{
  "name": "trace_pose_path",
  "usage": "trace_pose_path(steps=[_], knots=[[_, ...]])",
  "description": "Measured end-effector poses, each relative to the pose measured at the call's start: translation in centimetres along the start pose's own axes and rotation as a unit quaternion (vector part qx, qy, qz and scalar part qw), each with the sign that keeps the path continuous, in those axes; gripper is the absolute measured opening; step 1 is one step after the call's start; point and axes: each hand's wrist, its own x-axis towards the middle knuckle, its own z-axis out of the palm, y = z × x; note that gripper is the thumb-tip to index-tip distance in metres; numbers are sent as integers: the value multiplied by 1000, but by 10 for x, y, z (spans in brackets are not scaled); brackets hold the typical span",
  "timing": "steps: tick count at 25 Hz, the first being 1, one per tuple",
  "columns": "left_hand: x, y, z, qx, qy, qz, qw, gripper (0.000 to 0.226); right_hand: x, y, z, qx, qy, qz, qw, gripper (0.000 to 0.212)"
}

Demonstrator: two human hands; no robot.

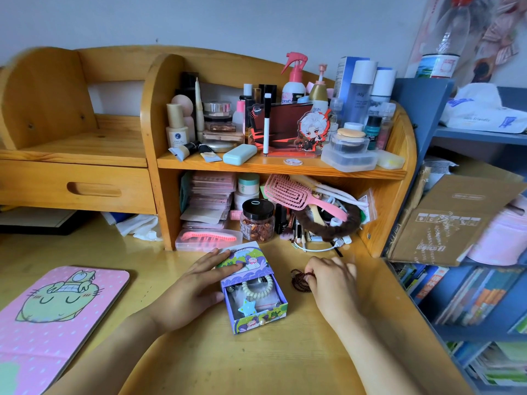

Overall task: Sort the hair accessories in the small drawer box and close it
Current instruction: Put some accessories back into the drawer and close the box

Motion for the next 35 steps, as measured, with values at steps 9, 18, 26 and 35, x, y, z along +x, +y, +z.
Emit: trace_pose_path(steps=[9, 18, 26, 35], knots=[[0, 0, 0, 0, -3, -3, 1000, 56, 4, -4, -4, -33, -60, 41, 997, 11], [0, -1, 1, 2, -2, -2, 1000, 57, 3, -6, -1, -52, -81, 28, 995, 15], [0, 0, 1, -6, 2, 2, 1000, 57, -7, -5, -9, -53, -55, 5, 997, 9], [0, -3, 1, -3, 1, 8, 1000, 57, -21, 15, -35, 167, -65, 65, 982, 12]])
